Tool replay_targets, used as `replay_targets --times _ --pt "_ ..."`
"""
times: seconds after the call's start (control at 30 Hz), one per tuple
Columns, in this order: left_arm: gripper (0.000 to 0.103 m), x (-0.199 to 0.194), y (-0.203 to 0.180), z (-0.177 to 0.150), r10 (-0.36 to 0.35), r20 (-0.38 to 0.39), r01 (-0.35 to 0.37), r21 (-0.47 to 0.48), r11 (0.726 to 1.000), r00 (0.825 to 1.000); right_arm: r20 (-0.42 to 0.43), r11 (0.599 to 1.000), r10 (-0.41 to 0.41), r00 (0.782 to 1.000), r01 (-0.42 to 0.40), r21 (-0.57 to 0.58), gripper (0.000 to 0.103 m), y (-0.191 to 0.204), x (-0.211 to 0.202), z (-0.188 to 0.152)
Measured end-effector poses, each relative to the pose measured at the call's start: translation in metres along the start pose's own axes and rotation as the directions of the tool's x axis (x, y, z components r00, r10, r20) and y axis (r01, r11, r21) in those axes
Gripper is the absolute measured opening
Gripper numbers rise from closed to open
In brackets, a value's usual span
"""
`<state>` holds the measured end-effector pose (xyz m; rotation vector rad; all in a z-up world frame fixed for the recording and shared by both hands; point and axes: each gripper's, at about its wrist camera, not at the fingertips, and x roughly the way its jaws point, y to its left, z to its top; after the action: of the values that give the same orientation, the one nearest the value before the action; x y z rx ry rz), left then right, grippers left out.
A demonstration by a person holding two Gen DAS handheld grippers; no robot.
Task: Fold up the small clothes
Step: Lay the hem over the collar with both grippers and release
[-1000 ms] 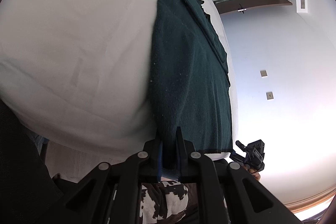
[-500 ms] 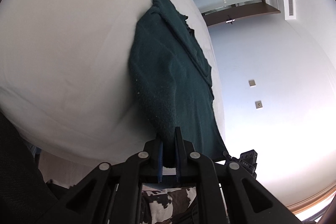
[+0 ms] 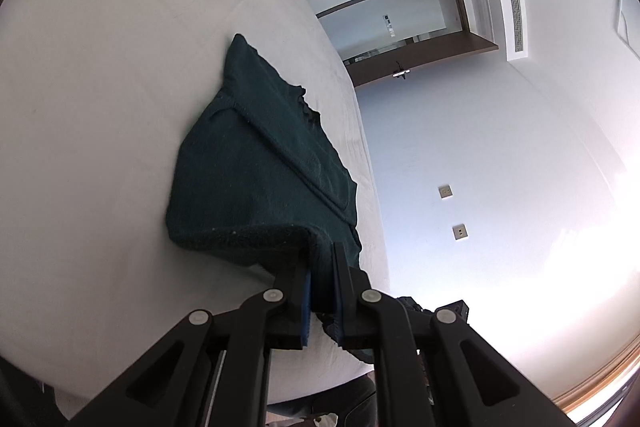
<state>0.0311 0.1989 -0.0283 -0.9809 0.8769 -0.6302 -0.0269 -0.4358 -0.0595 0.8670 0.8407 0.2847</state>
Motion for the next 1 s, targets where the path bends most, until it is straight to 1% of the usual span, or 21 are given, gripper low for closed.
replay_targets --times 0.13,0.23,0.37,0.47,0.53,0.63,0.77,0.83,0.87,0.9,0.93,0.97,1.0 --pt "0.009 0.025 -0.012 0.043 0.004 0.029 -0.005 0.036 0.999 1.0 0.035 1.0 -0.017 0.999 0.017 -0.014 0.005 0.012 0.02 0.044" --pt "0.009 0.051 -0.018 0.08 0.017 0.041 -0.019 0.056 0.998 0.999 0.059 0.999 -0.029 0.998 0.03 -0.011 0.005 0.019 0.044 0.083" --pt "0.009 0.092 -0.02 0.129 0.041 0.038 -0.043 0.068 0.997 0.998 0.081 0.998 -0.068 0.994 0.069 -0.007 0.005 0.021 0.088 0.137" --pt "0.009 0.121 -0.013 0.167 0.065 0.035 -0.067 0.064 0.996 0.997 0.09 0.995 -0.096 0.991 0.097 -0.003 0.005 0.019 0.123 0.177" --pt "0.009 0.141 -0.007 0.189 0.097 0.034 -0.099 0.059 0.993 0.995 0.102 0.993 -0.121 0.987 0.121 0.004 0.005 0.017 0.144 0.2" --pt "0.009 0.169 0.005 0.216 0.141 0.037 -0.142 0.047 0.989 0.989 0.119 0.989 -0.149 0.982 0.145 0.036 0.005 0.007 0.171 0.232" --pt "0.009 0.202 0.023 0.235 0.2 0.027 -0.201 0.049 0.978 0.979 0.13 0.978 -0.199 0.971 0.188 0.087 0.005 -0.013 0.208 0.264" --pt "0.01 0.216 0.033 0.237 0.259 0.014 -0.259 0.067 0.964 0.966 0.106 0.969 -0.242 0.965 0.234 0.083 0.006 -0.024 0.23 0.271" --pt "0.013 0.221 0.04 0.236 0.281 0.004 -0.281 0.059 0.958 0.96 0.084 0.959 -0.279 0.956 0.273 0.078 0.006 -0.029 0.241 0.273" --pt "0.025 0.224 0.048 0.235 0.291 -0.003 -0.29 0.047 0.956 0.957 0.061 0.947 -0.317 0.947 0.312 0.073 0.006 -0.032 0.25 0.276" --pt "0.035 0.223 0.054 0.234 0.296 0.002 -0.296 0.03 0.955 0.955 0.054 0.946 -0.322 0.945 0.318 0.068 0.007 -0.034 0.256 0.277" --pt "0.057 0.218 0.059 0.232 0.293 0.018 -0.293 0.015 0.956 0.956 0.069 0.949 -0.311 0.948 0.307 0.064 0.011 -0.034 0.256 0.277" --pt "0.071 0.209 0.06 0.228 0.285 0.045 -0.286 0.006 0.958 0.957 0.091 0.954 -0.299 0.95 0.295 0.06 0.016 -0.033 0.252 0.277"
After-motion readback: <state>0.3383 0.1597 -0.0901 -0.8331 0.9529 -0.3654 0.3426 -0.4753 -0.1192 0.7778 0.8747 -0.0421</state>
